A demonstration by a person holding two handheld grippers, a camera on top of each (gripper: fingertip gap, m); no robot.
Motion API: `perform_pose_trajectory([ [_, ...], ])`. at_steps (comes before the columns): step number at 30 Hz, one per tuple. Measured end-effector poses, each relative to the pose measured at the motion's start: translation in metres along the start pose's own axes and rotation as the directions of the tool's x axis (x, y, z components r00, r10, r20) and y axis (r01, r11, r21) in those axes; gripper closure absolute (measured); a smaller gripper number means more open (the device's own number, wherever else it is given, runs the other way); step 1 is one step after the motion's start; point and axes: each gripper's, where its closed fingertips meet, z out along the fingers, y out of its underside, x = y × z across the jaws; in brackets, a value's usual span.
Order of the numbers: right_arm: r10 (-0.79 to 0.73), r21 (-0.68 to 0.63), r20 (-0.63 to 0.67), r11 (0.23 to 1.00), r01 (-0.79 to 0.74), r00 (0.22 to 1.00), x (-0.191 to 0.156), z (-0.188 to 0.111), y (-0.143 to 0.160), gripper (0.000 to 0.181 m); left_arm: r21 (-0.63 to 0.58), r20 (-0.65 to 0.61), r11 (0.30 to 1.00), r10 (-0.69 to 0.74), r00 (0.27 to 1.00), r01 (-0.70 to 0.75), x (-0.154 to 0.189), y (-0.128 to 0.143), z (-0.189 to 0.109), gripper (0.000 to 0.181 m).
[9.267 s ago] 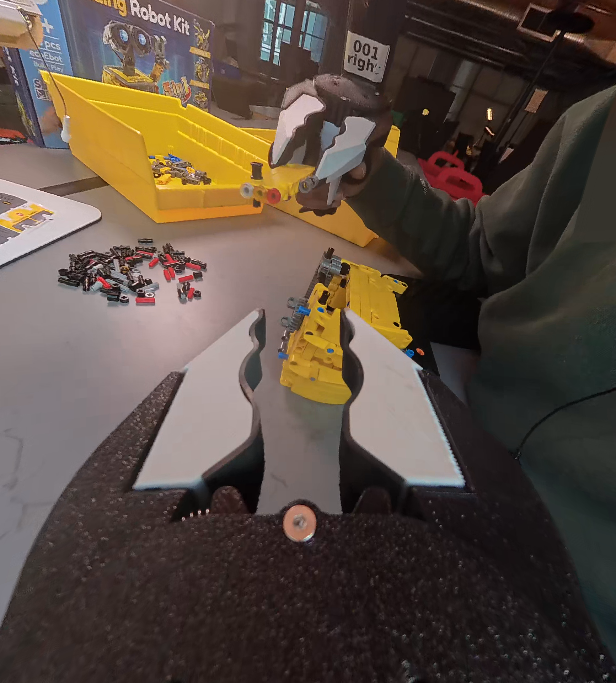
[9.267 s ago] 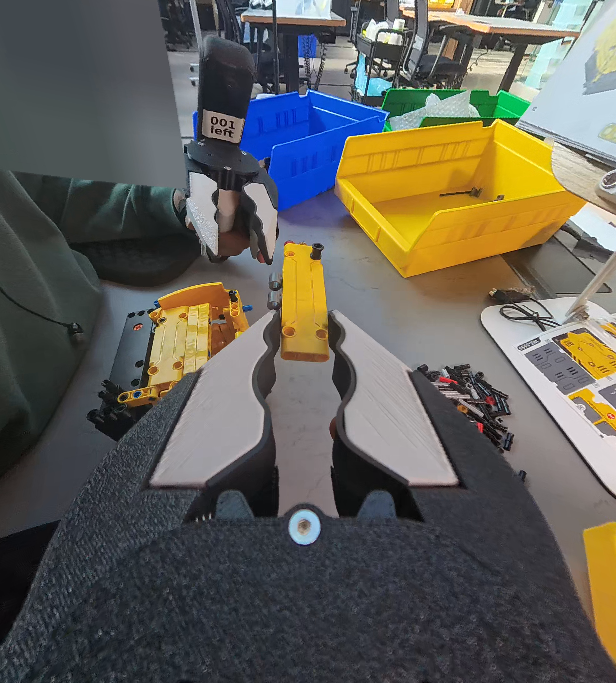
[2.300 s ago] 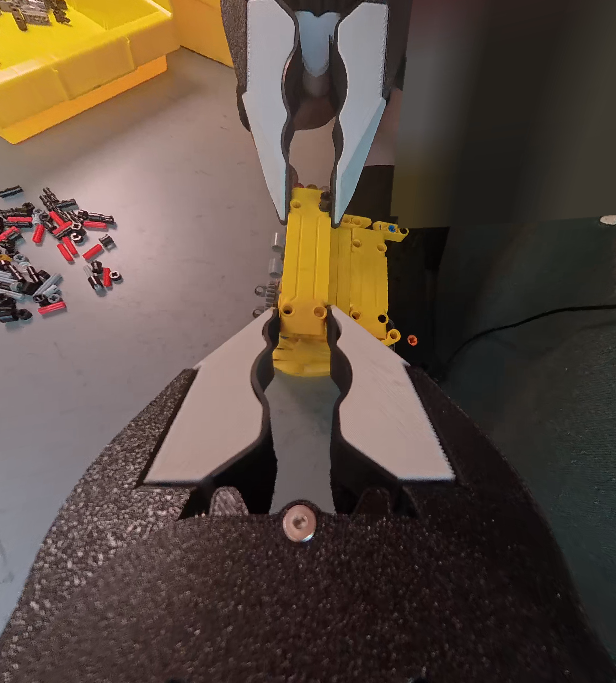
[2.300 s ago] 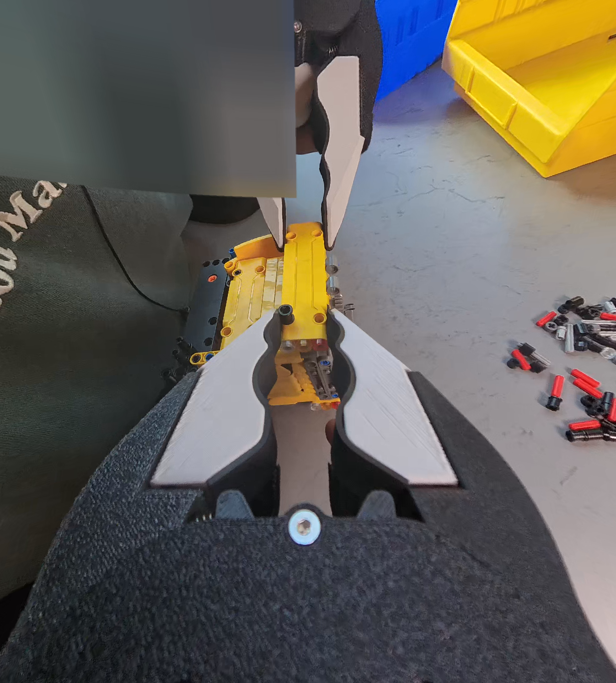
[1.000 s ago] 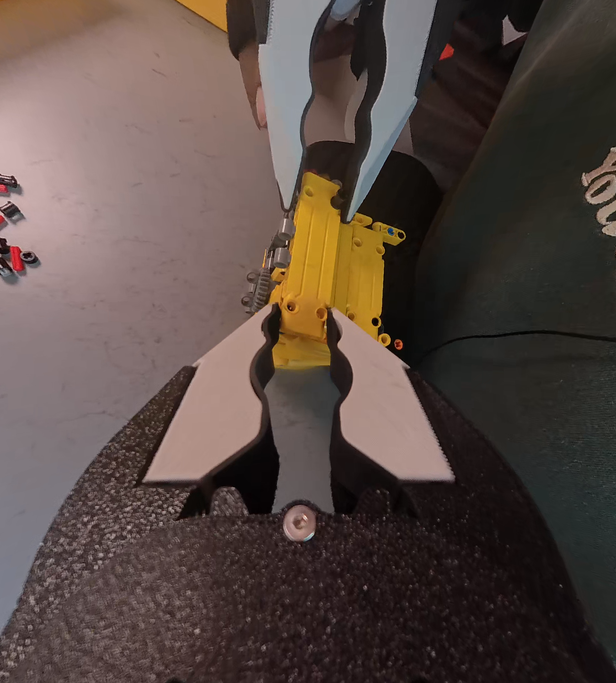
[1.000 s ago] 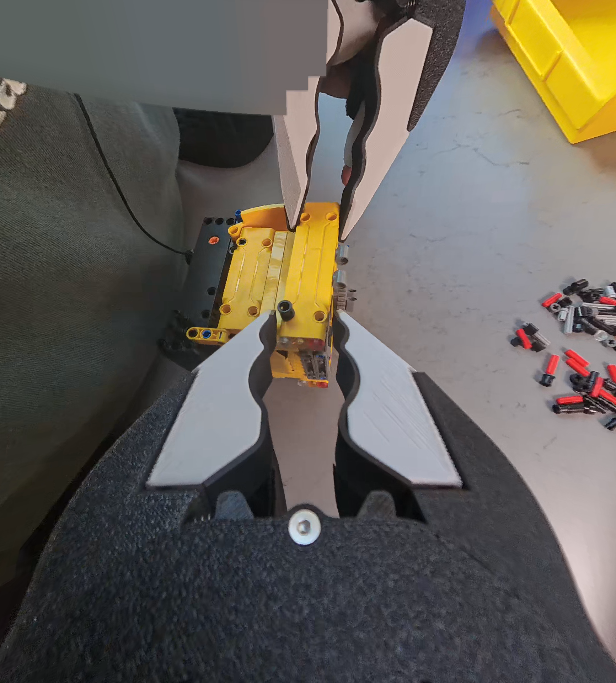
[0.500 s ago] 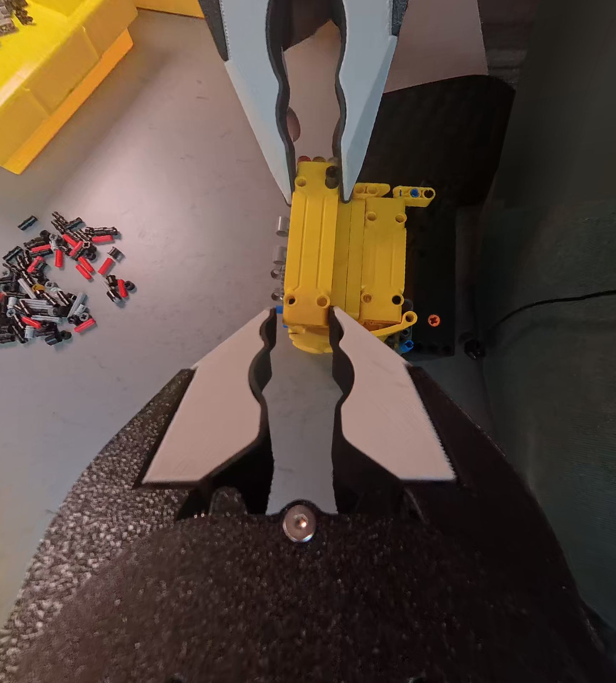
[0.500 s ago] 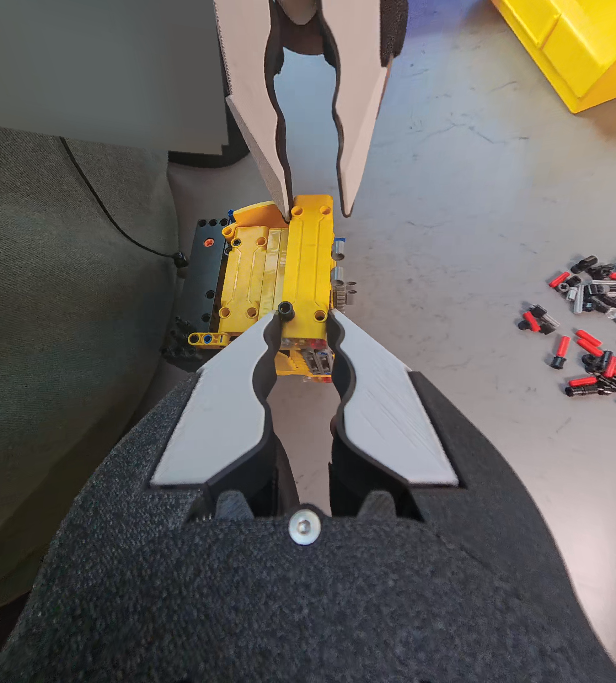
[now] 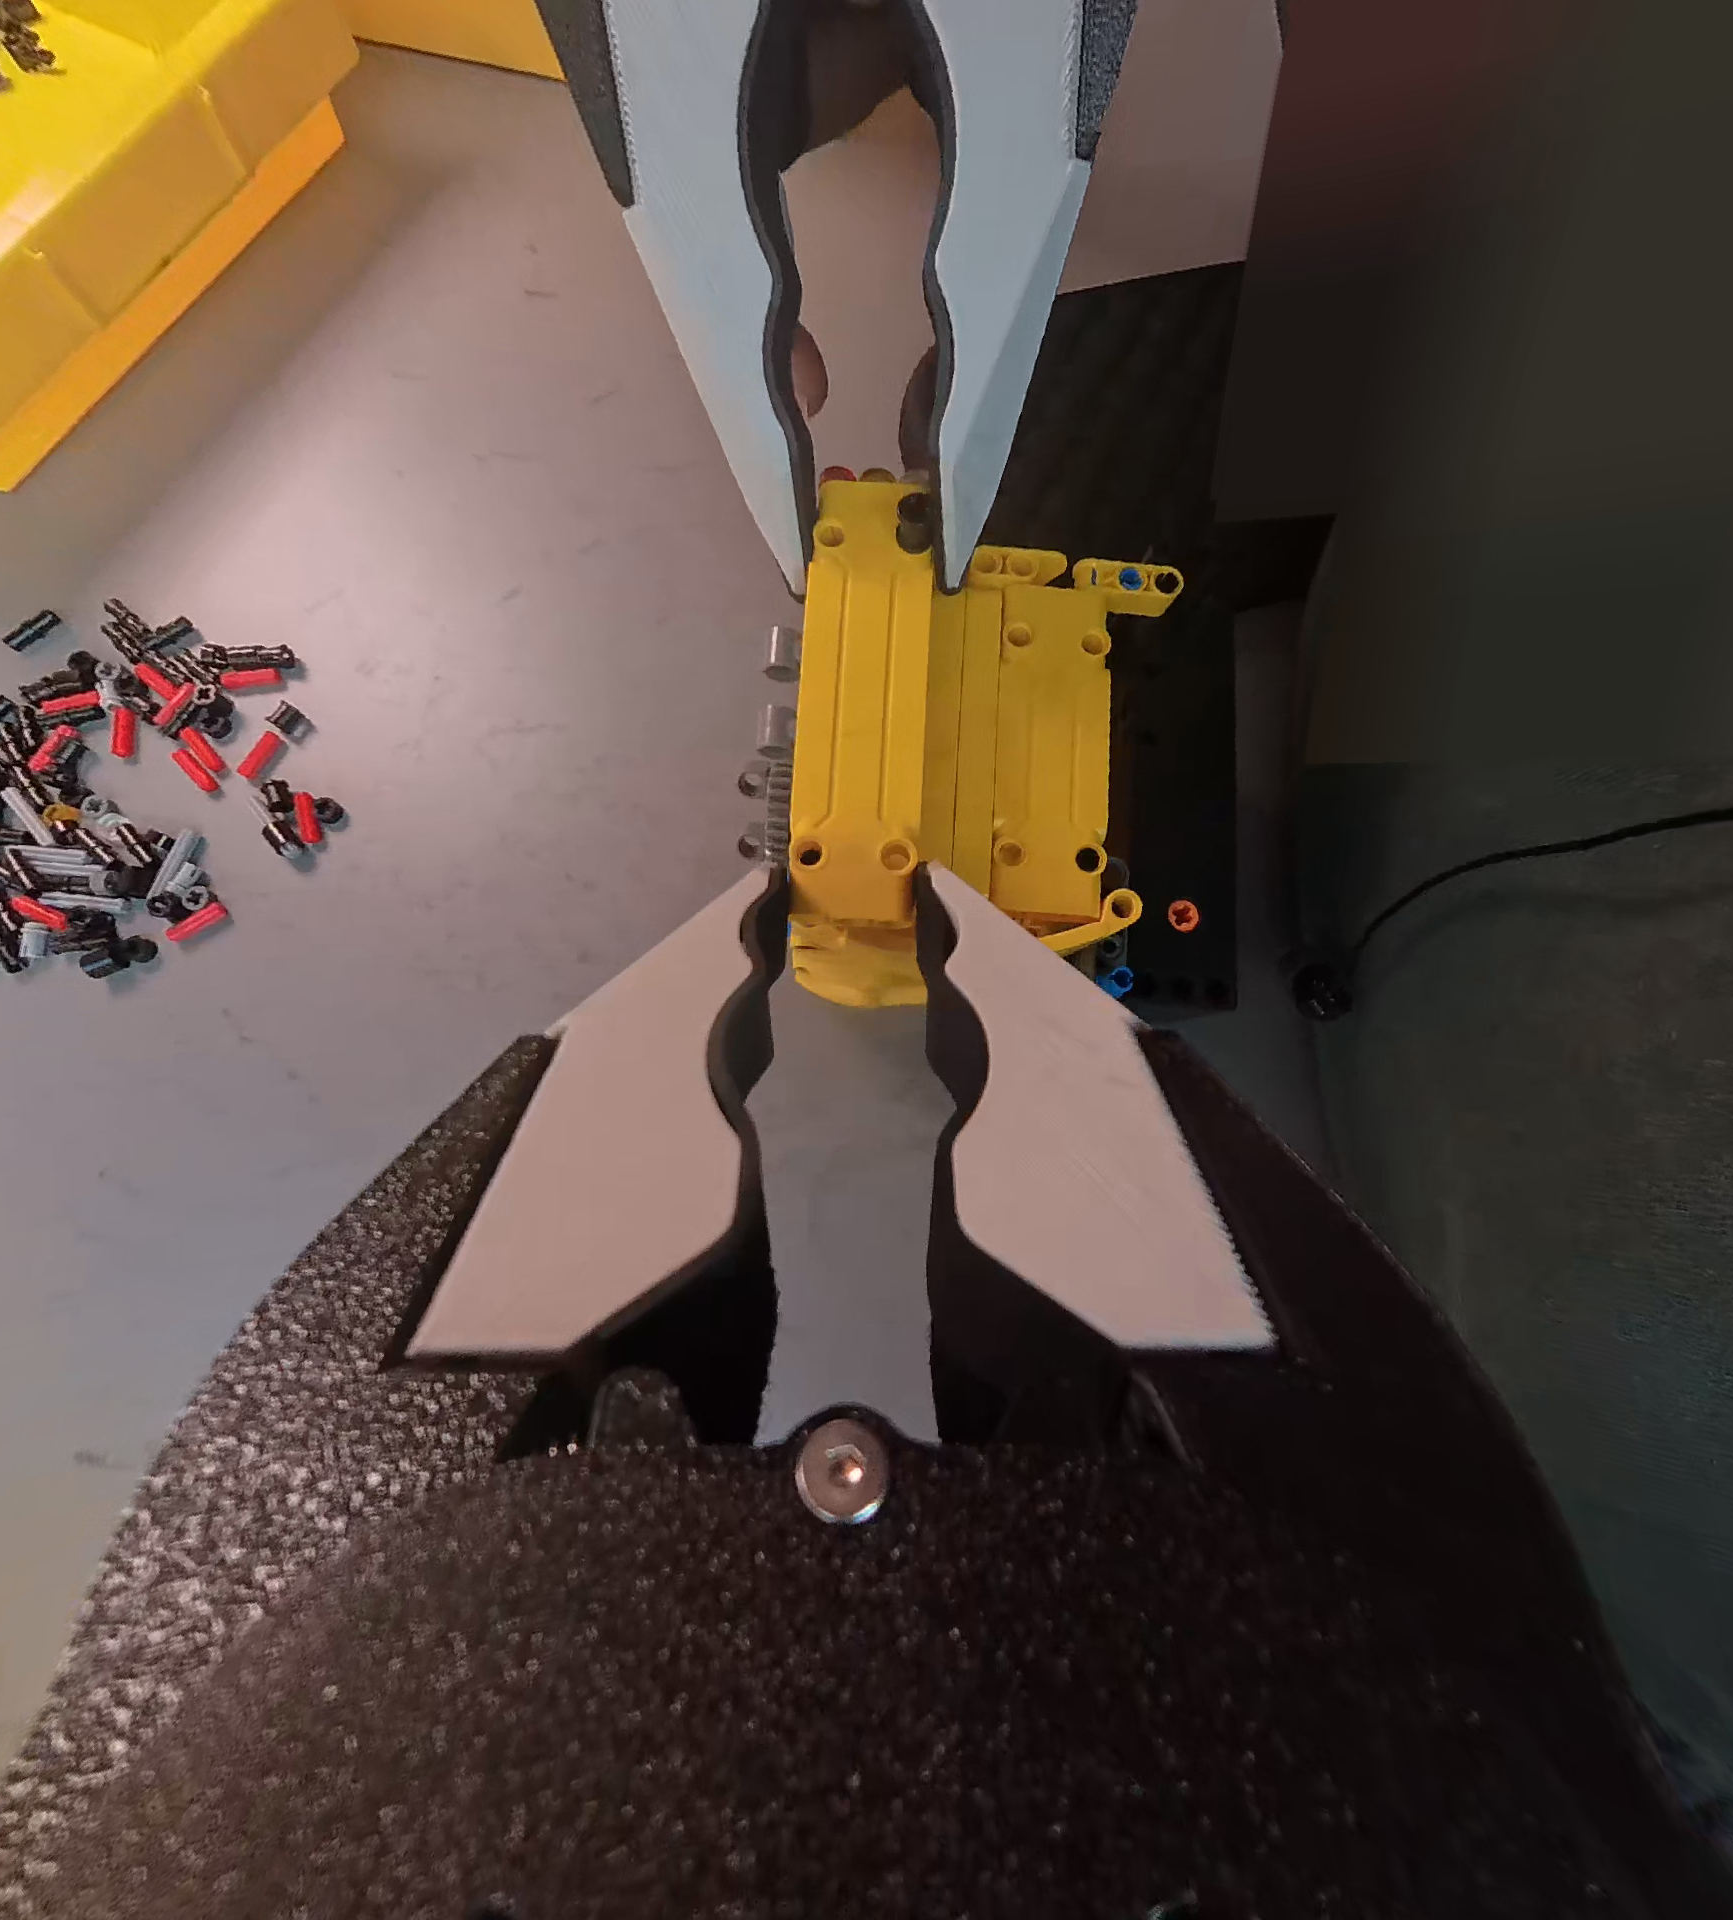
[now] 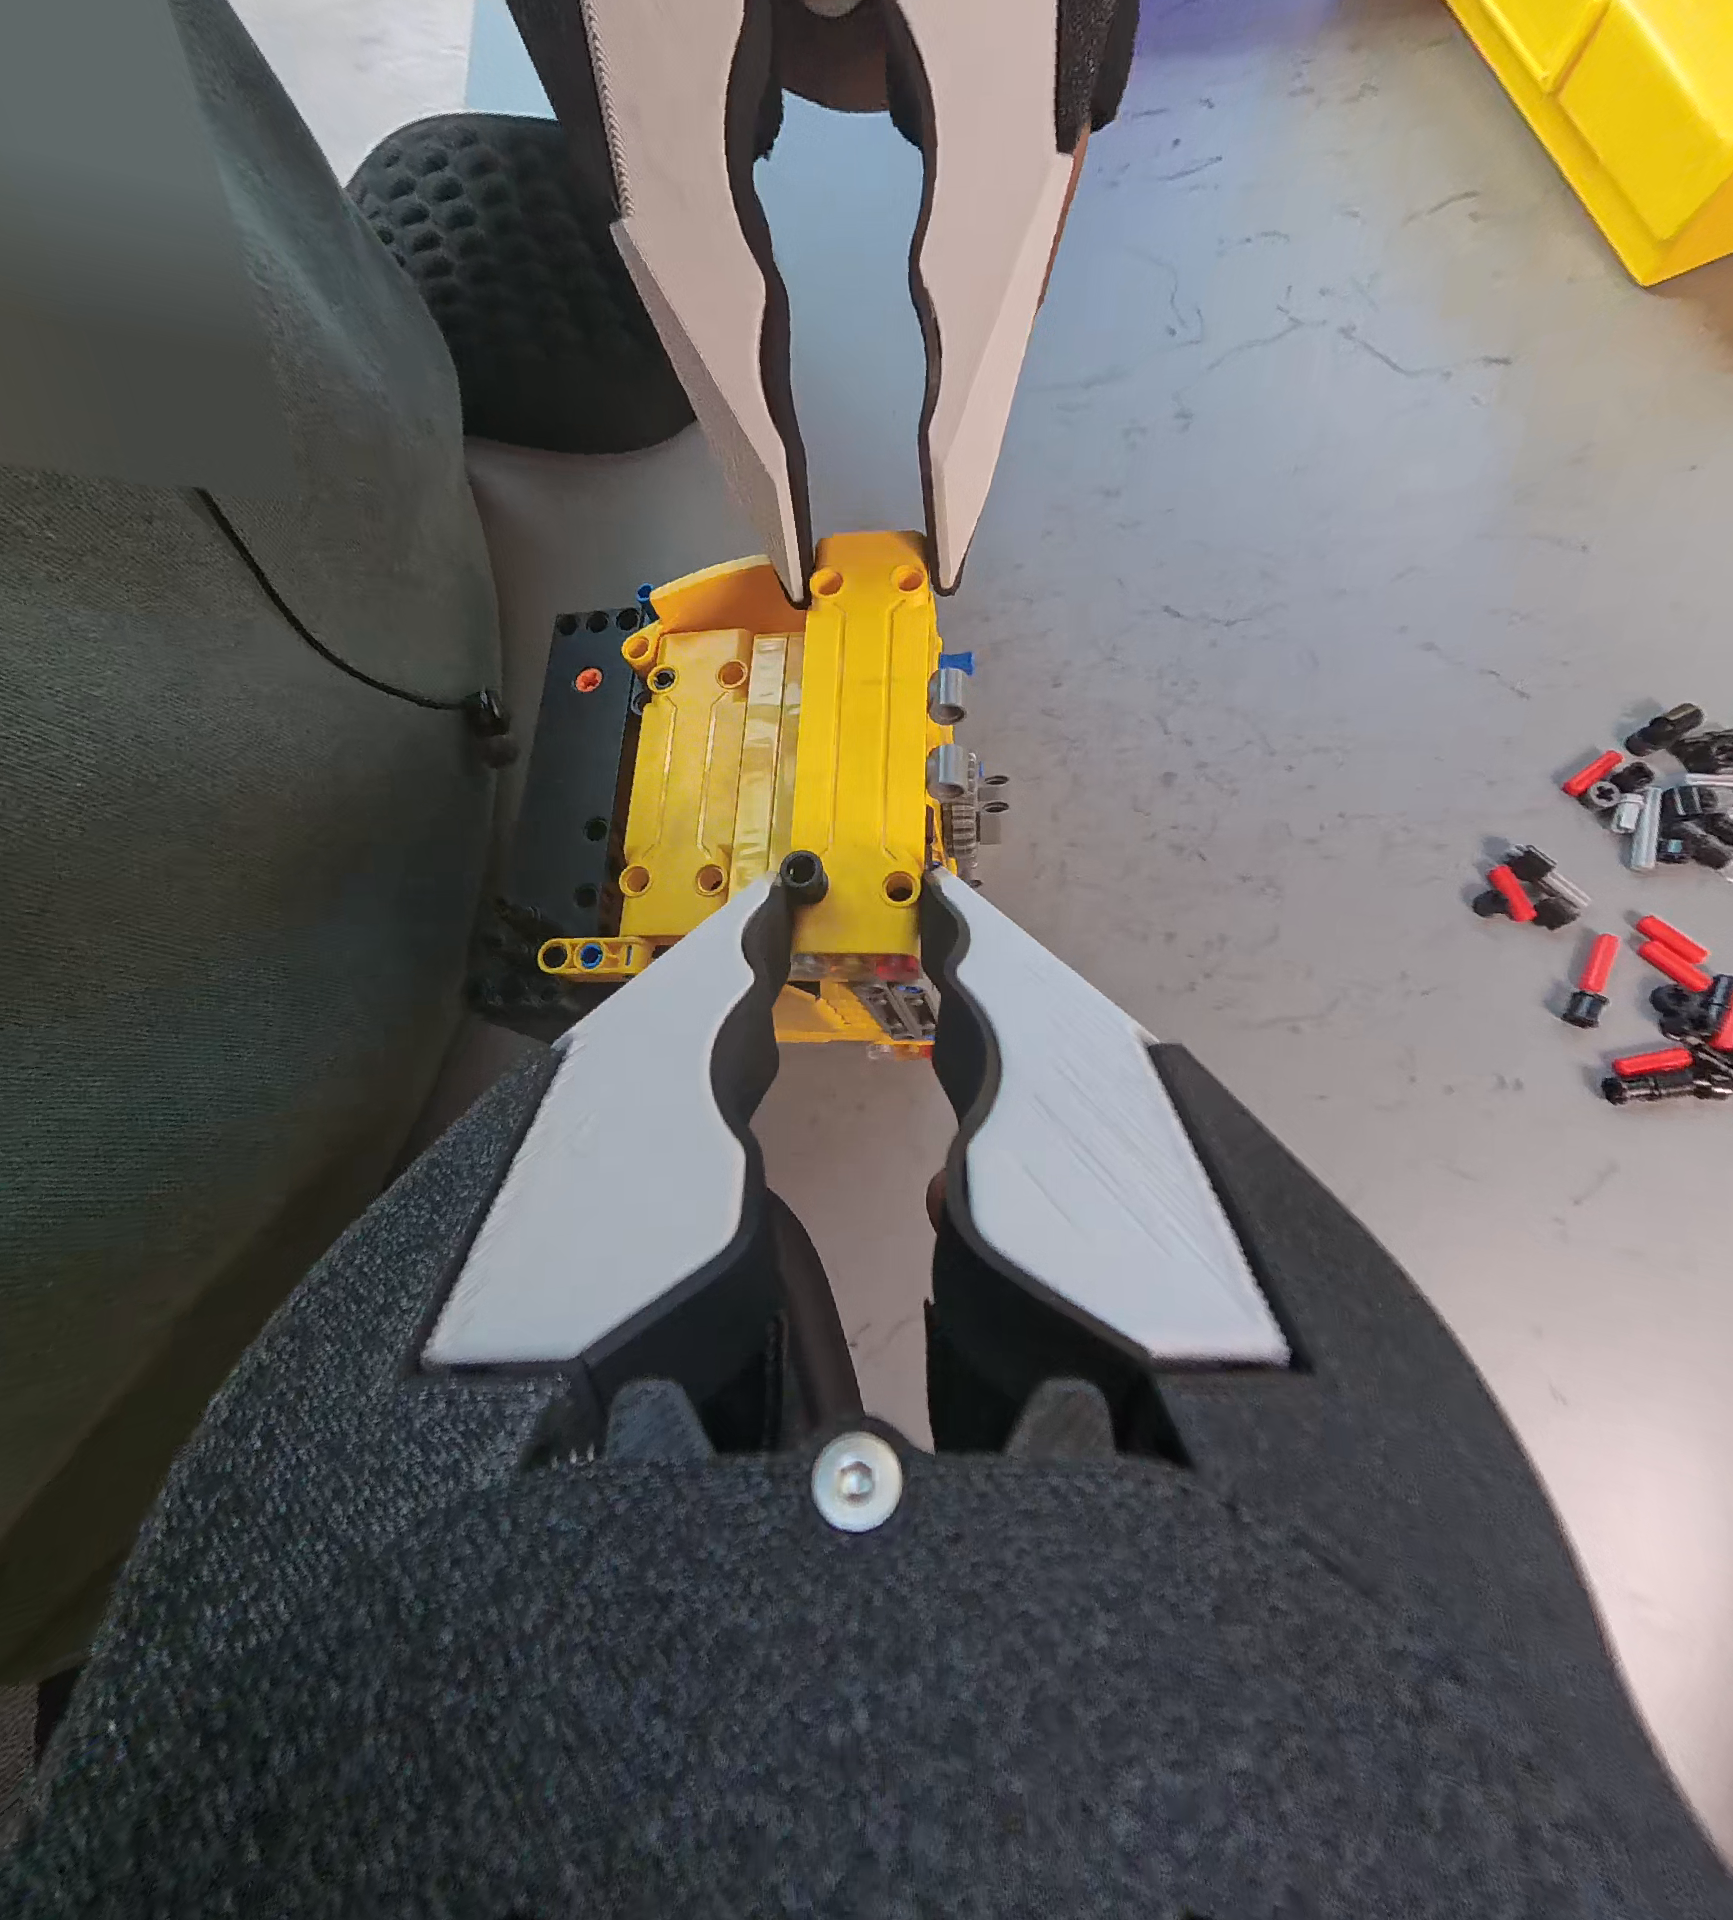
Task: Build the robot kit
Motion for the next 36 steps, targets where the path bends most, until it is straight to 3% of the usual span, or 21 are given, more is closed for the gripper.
perform_pose_trajectory([
  [9,0.017,-0.015,-0.002,1.0,-0.017,1.0,0.0,-0.001,0.002,0.158,-0.112,-0.092,0.993,-0.032,0.995,0.021,0.001,0.002,0.005,0.158],
  [13,0.042,-0.014,-0.005,0.999,-0.042,0.999,-0.001,-0.002,0.004,0.158,-0.166,-0.192,0.984,-0.097,0.977,0.065,0.003,0.001,0.009,0.158],
  [24,0.145,0.023,0.018,0.989,-0.146,0.989,-0.003,-0.008,0.01,0.158,-0.131,-0.451,0.917,-0.394,0.801,0.377,0.004,-0.01,0.013,0.158],
  [29,0.12,0.016,0.03,0.993,-0.121,0.992,-0.013,-0.007,0.009,0.158,-0.076,-0.414,0.952,-0.3,0.859,0.296,0.015,-0.008,0.012,0.156],
  [36,0.135,-0.008,0.071,0.991,-0.135,0.988,-0.022,-0.008,0.01,0.157,0.051,-0.177,0.997,-0.051,0.983,0.061,0.017,-0.014,0.007,0.15],
])
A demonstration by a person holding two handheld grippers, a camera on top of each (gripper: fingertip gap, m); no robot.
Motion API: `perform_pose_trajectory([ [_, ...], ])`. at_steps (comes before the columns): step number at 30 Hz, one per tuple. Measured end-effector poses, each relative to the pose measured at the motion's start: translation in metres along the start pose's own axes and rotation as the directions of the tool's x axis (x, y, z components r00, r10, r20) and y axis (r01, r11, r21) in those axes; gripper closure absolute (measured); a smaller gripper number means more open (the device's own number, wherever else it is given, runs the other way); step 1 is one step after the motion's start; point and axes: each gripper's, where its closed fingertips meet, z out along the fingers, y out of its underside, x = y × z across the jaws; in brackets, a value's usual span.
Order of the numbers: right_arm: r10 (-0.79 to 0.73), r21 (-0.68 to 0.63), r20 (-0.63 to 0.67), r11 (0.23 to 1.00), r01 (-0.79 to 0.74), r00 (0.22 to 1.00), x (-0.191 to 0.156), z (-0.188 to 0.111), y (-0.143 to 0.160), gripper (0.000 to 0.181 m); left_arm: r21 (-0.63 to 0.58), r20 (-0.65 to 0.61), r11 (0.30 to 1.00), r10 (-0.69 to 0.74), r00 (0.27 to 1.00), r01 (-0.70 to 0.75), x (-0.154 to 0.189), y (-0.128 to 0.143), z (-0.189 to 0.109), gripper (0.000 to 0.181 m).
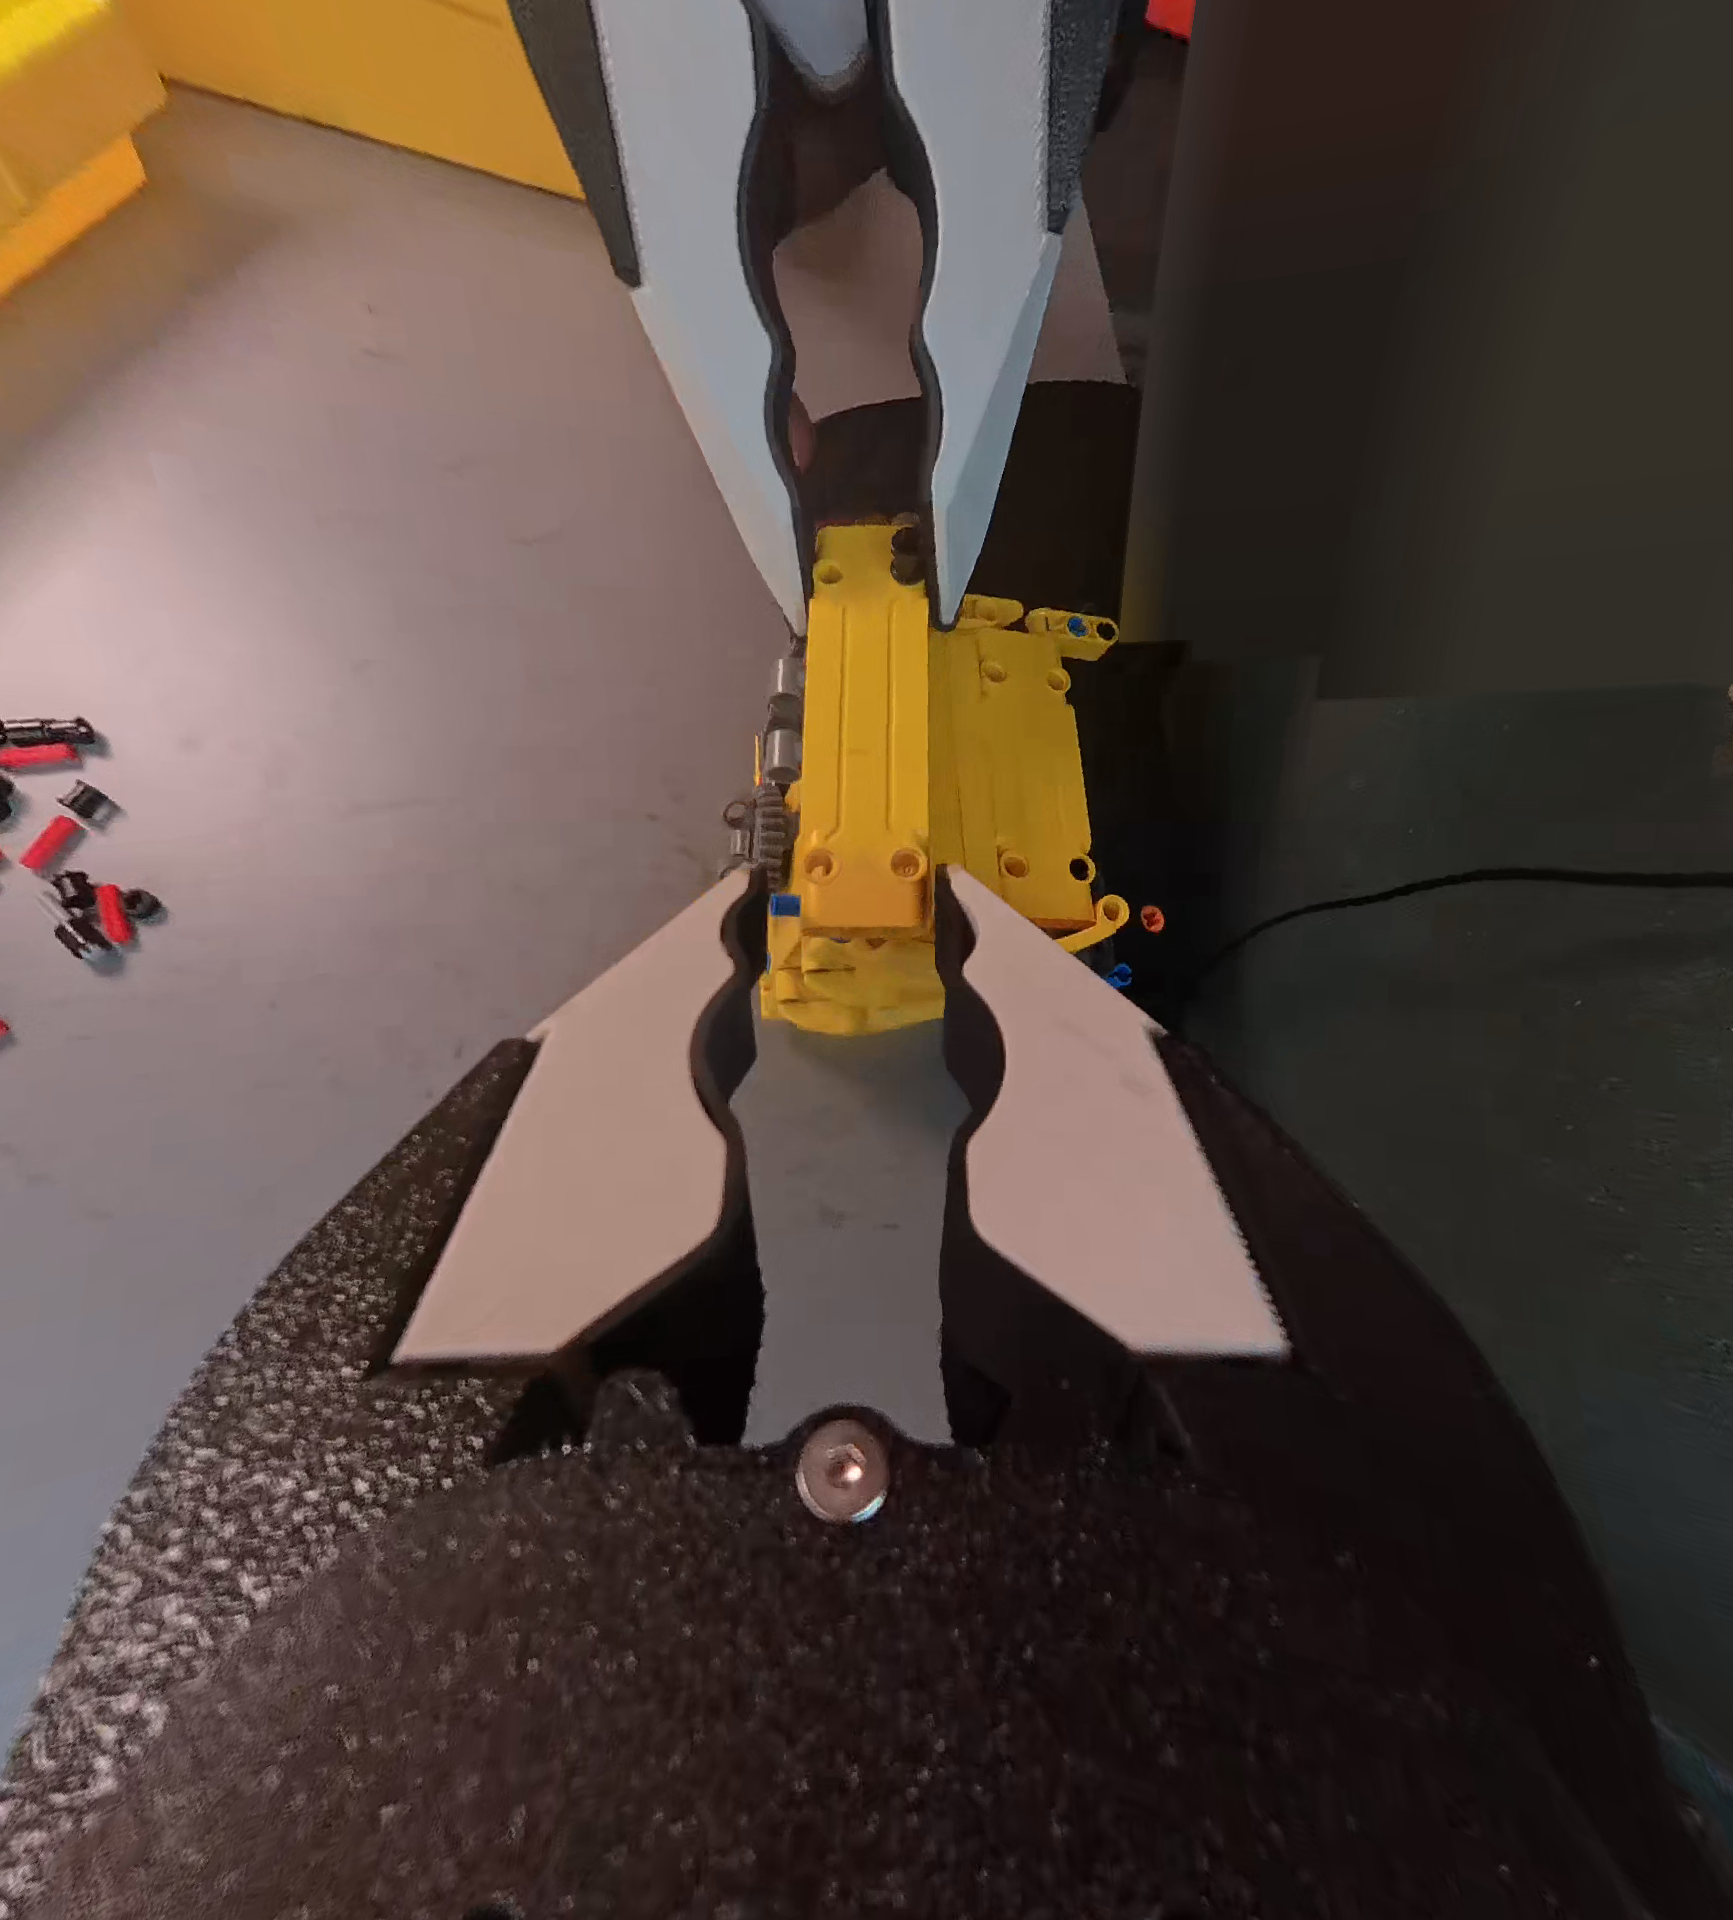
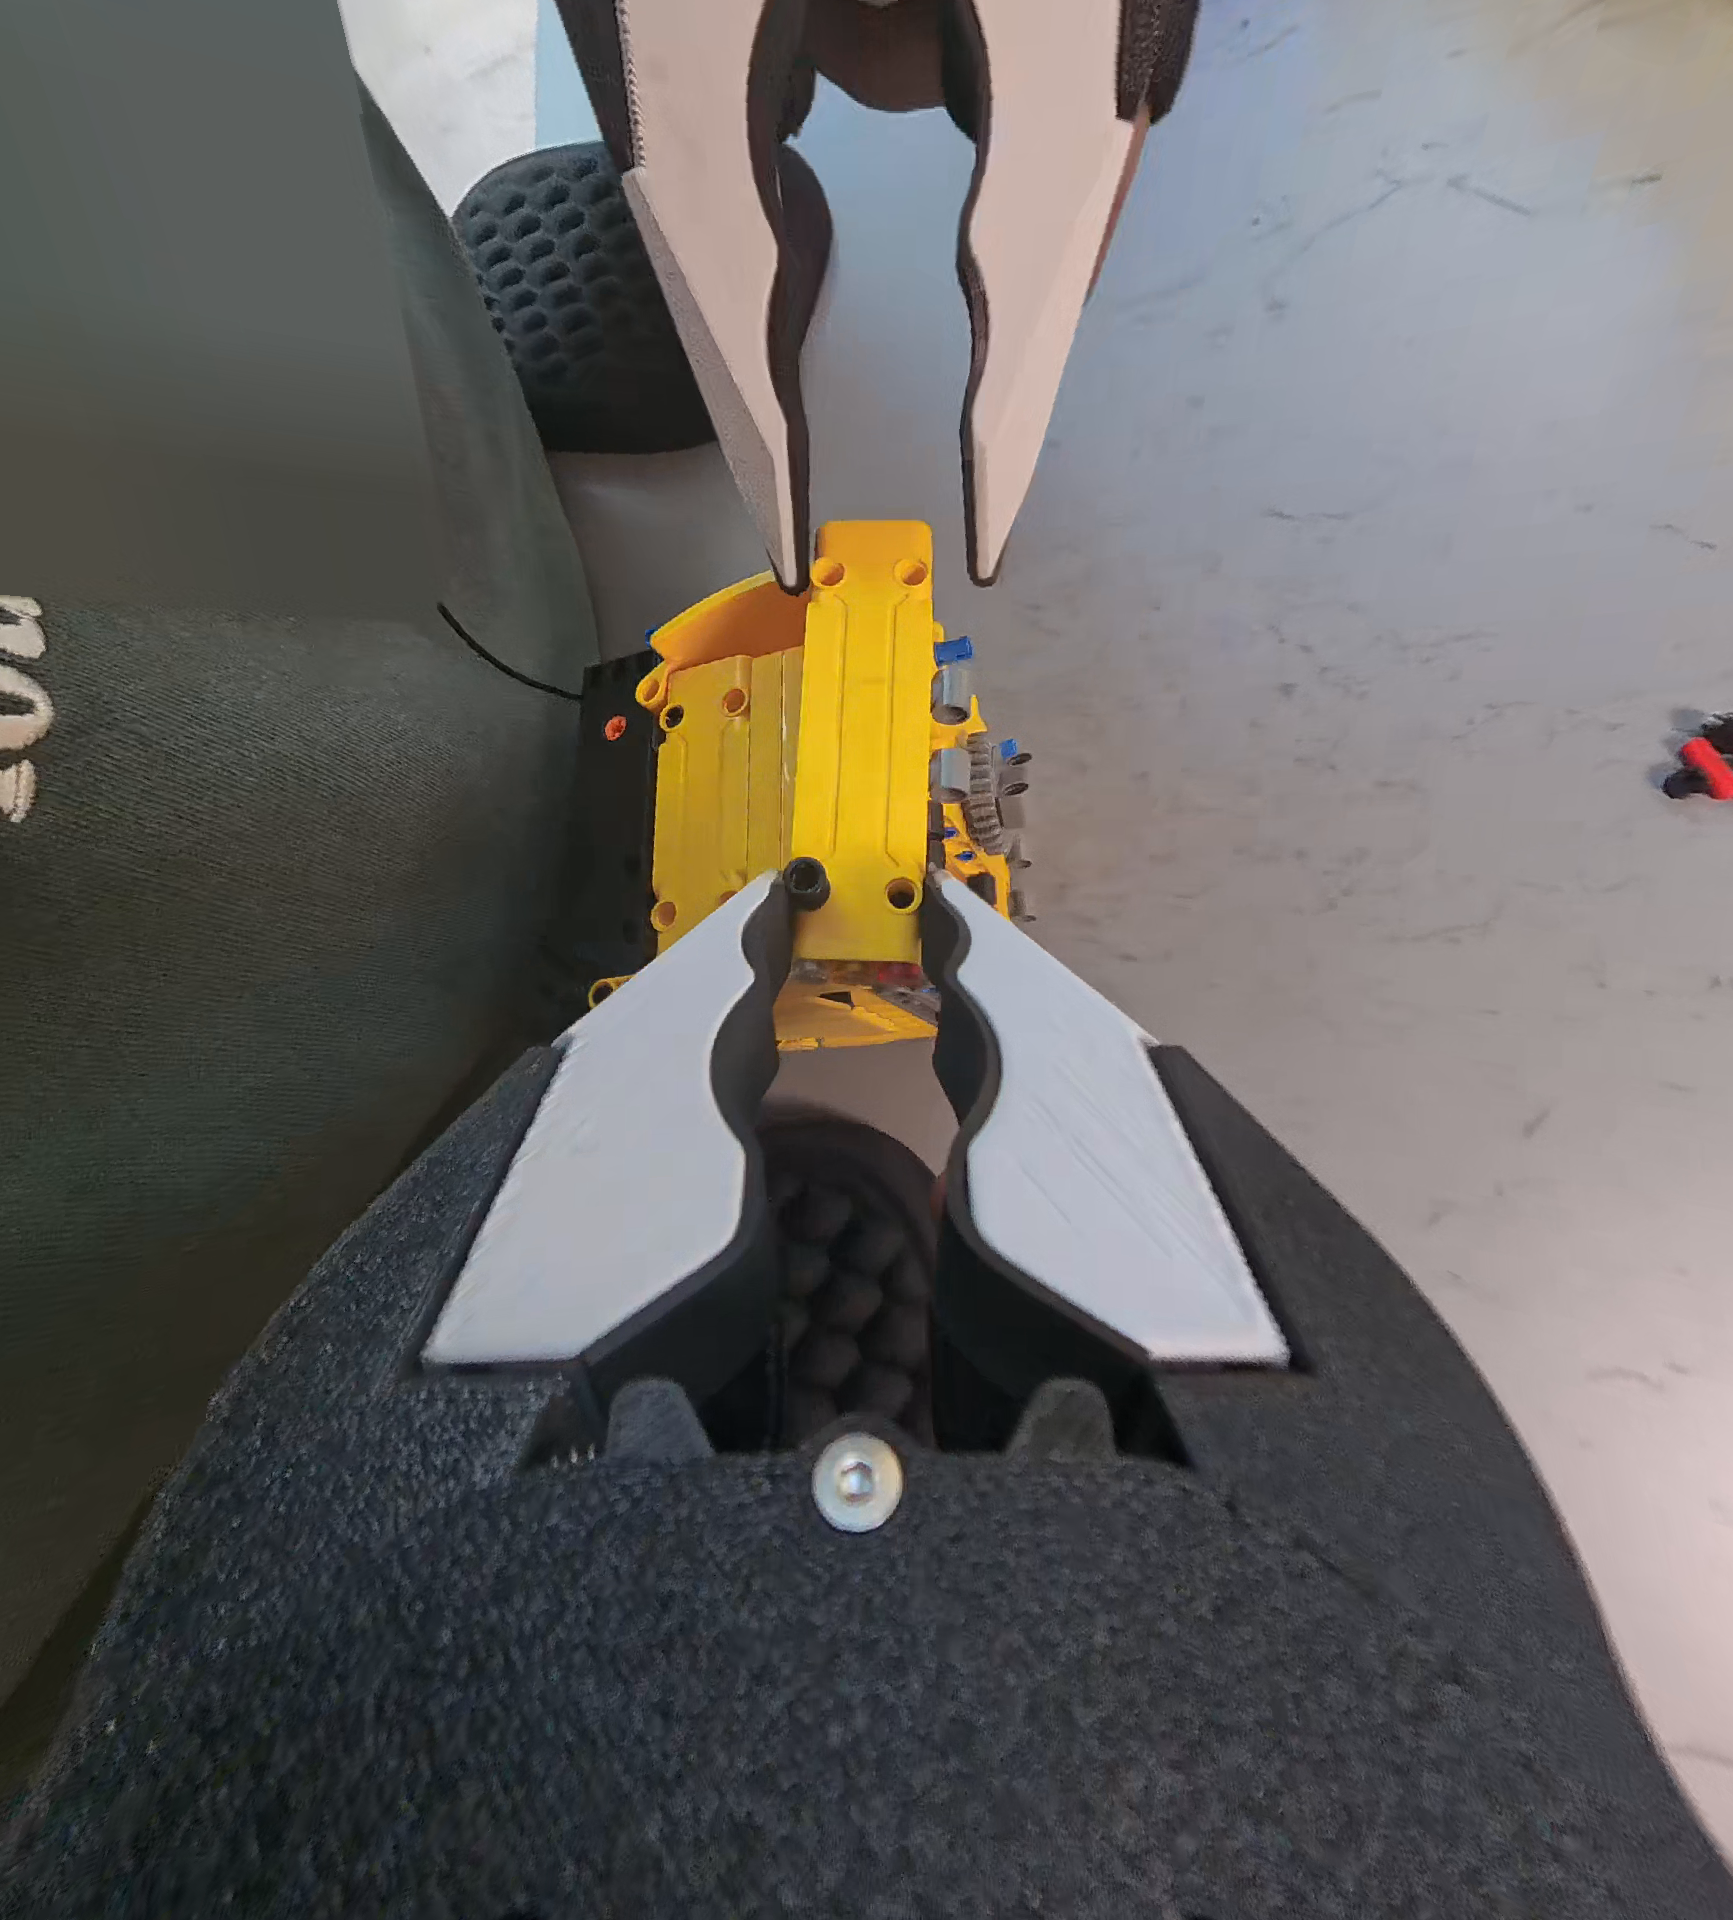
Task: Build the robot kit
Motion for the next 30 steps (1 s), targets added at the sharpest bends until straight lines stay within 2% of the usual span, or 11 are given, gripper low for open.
perform_pose_trajectory([
  [2,-0.002,-0.009,0.007,1.0,0.002,1.0,-0.002,0.001,0.0,0.157,0.019,0.017,1.0,0.02,1.0,-0.02,0.005,-0.001,0.002,0.158],
  [9,-0.014,-0.027,0.046,1.0,0.015,0.999,-0.024,0.008,0.004,0.157,0.081,0.023,0.997,-0.007,1.0,0.005,0.027,0.007,0.007,0.157],
  [17,-0.069,-0.033,0.002,0.997,0.069,0.998,-0.032,0.01,0.004,0.157,0.152,0.015,0.987,-0.065,0.998,0.062,0.041,0.005,0.001,0.151],
  [20,-0.096,-0.043,-0.01,0.995,0.096,0.995,-0.035,0.011,0.004,0.157,0.13,0.033,0.991,-0.045,0.998,0.04,0.041,0.009,0.004,0.157],
  [30,-0.162,-0.036,-0.063,0.986,0.16,0.985,-0.032,0.012,0.004,0.157,0.091,0.036,0.992,-0.091,0.995,0.087,0.039,0.016,0.009,0.157],
])
